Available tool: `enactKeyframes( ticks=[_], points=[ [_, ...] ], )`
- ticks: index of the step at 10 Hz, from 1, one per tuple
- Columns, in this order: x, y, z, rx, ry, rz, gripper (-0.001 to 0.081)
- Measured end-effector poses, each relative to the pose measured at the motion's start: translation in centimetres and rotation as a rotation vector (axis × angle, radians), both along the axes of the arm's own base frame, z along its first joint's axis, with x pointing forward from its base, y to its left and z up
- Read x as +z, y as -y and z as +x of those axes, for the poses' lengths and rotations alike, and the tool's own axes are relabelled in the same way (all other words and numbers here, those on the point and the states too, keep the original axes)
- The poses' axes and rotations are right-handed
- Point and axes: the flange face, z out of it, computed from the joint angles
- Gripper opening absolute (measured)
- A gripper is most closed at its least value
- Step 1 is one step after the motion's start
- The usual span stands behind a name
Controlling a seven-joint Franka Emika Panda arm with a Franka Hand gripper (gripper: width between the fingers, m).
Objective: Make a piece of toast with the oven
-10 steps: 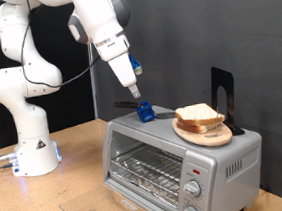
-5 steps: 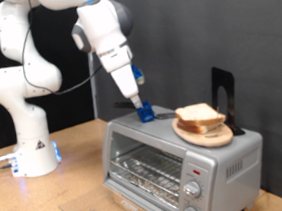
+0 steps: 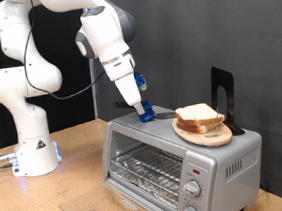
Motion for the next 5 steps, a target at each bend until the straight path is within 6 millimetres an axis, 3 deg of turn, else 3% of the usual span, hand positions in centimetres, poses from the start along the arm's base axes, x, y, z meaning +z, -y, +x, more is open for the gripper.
enactKeyframes(
  ticks=[5],
  points=[
    [-1.01,-0.82,0.06,0.024,-0.004,-0.012,0.0809]
  ],
)
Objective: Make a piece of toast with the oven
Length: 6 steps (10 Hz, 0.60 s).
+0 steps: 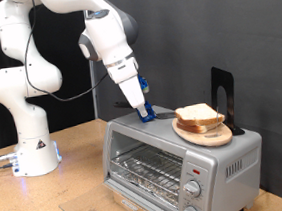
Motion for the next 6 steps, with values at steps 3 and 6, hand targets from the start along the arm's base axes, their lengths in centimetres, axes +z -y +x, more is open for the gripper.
enactKeyframes(
  ticks=[3,6],
  points=[
    [-0.56,-0.14,0.09,0.021,-0.005,-0.003,0.0809],
    [-0.65,-0.42,0.06,0.045,0.000,-0.006,0.0809]
  ],
)
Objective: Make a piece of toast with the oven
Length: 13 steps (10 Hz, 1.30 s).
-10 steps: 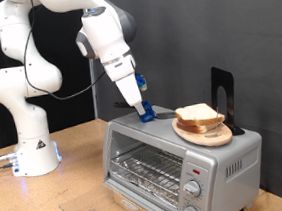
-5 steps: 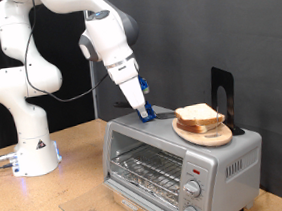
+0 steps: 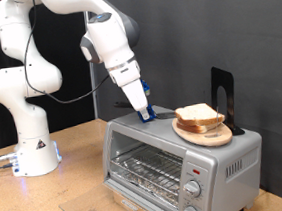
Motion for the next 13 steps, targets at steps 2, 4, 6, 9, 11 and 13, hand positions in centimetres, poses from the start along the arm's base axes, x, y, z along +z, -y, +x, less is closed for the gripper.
enactKeyframes(
  ticks=[2,4,6,9,11,13],
  points=[
    [-0.04,-0.30,-0.09,0.004,-0.001,0.001,0.0809],
    [-0.11,-0.43,-0.13,0.002,-0.004,0.001,0.0809],
    [-0.23,-0.45,-0.12,-0.003,-0.009,0.003,0.0545],
    [-0.36,-0.45,-0.06,-0.014,-0.016,0.008,0.0398],
    [-0.33,-0.40,-0.02,-0.025,-0.018,0.021,0.0398],
    [0.23,-0.44,0.12,-0.038,-0.019,0.051,0.0398]
  ],
)
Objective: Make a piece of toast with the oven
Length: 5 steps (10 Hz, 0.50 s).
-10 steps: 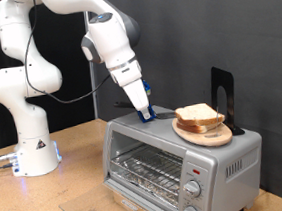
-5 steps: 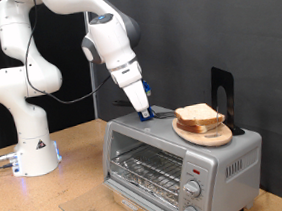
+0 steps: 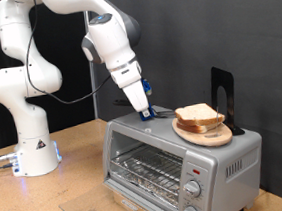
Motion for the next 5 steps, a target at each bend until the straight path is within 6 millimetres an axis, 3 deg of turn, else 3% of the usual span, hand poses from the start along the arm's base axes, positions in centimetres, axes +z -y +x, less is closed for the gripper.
enactKeyframes(
  ticks=[5],
  points=[
    [4.0,-0.3,-0.5,0.031,0.008,0.046,0.0400]
  ],
)
